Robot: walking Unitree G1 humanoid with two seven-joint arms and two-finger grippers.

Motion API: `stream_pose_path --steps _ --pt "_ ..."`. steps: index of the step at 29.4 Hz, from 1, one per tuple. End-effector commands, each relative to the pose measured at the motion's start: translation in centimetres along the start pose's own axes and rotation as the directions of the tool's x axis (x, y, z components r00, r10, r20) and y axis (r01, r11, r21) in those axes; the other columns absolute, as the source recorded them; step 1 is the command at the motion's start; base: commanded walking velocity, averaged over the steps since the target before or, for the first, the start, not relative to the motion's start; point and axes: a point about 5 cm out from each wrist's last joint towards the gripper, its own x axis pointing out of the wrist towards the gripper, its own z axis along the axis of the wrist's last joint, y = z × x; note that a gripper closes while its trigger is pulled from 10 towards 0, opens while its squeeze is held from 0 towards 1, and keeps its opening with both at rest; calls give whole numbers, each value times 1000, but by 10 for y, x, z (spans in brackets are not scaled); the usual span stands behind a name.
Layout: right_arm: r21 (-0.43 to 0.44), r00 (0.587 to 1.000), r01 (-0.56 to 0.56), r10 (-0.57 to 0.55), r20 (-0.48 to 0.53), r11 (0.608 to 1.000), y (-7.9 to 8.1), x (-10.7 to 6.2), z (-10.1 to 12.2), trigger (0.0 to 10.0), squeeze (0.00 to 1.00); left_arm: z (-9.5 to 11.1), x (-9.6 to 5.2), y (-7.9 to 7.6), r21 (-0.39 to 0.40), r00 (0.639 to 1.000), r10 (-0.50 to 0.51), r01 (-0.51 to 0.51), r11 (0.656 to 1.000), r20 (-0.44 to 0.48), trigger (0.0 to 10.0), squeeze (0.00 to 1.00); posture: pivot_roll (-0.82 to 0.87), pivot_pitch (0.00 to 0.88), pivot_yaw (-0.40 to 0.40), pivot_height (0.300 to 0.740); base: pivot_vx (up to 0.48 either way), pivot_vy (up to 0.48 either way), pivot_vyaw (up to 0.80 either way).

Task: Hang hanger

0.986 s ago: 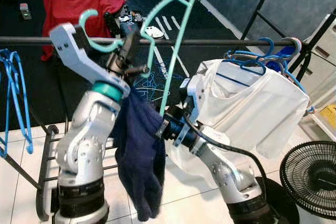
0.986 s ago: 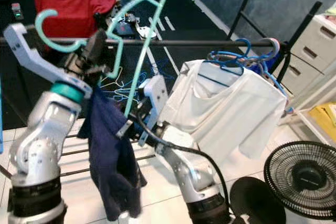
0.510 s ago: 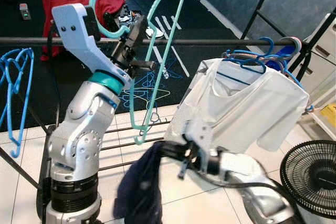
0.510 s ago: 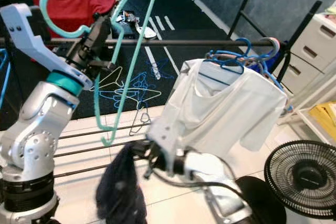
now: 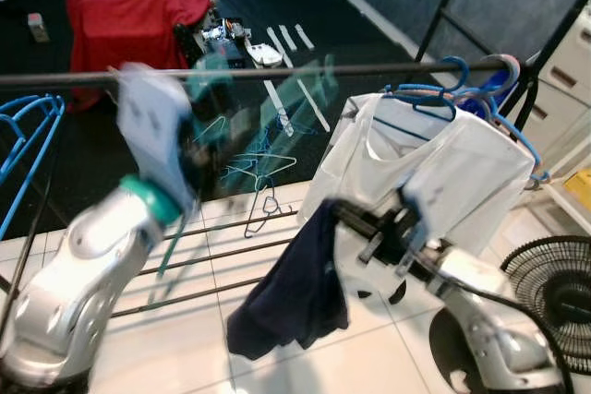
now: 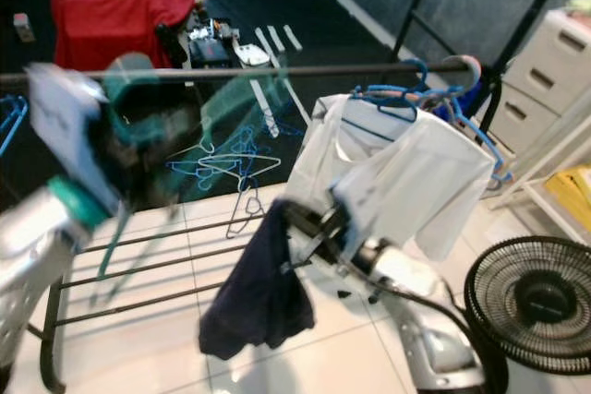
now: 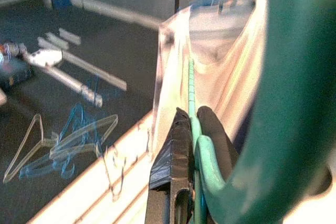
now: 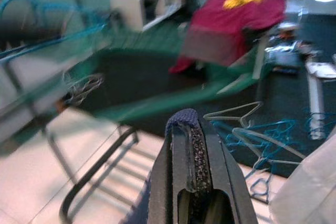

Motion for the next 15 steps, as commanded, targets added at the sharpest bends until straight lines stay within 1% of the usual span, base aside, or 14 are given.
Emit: stream_pose_path --steps 1,2,3,5,6,7,8,9,10,13,14,15 --pt "17 999 17 -17 28 1000 -2 0 4 0 0 3 0 -4 18 1000 -26 26 999 3 10000 0 28 78 25 740 0 0 0" --pt "17 999 17 -17 28 1000 -2 0 4 0 0 3 0 -4 18 1000 -26 26 999 3 10000 0 28 78 25 740 0 0 0" --pt "21 998 40 -41 42 999 -4 2 6 0 0 -5 -1 -4 17 999 -36 37 999 -35 10000 0 27 80 21 740 0 0 0" --pt "21 998 40 -41 42 999 -4 2 6 0 0 -5 -1 -4 17 999 -36 37 999 -35 10000 0 27 80 21 740 0 0 0" --pt "16 998 45 -46 40 999 -4 3 7 0 0 -16 2 -3 18 997 -3 5 1000 -83 10000 0 29 83 18 740 0 0 0" --pt "16 998 45 -46 40 999 -4 3 7 0 0 -16 2 -3 18 997 -3 5 1000 -83 10000 0 29 83 18 740 0 0 0" --pt "10 998 46 -46 35 999 -4 3 7 0 0 -24 9 2 32 991 66 -63 998 -112 10000 0 28 84 18 740 0 0 0" --pt "10 998 46 -46 35 999 -4 3 7 0 0 -24 9 2 32 991 66 -63 998 -112 10000 0 28 84 18 740 0 0 0" --pt "7 999 41 -41 31 999 -2 5 6 0 0 -28 22 12 18 974 192 -192 981 -122 10000 0 17 84 17 740 0 0 0" --pt "7 999 41 -41 31 999 -2 5 6 0 0 -28 22 12 18 974 192 -192 981 -122 10000 0 17 84 17 740 0 0 0" --pt "13 999 28 -29 29 1000 2 7 6 0 0 -29 38 29 8 925 356 -358 934 -131 10000 0 6 85 12 740 0 0 0" --pt "18 999 16 -17 27 1000 6 8 5 0 0 -28 50 43 -9 871 473 -478 878 -134 10000 0 -4 84 13 740 0 0 0"
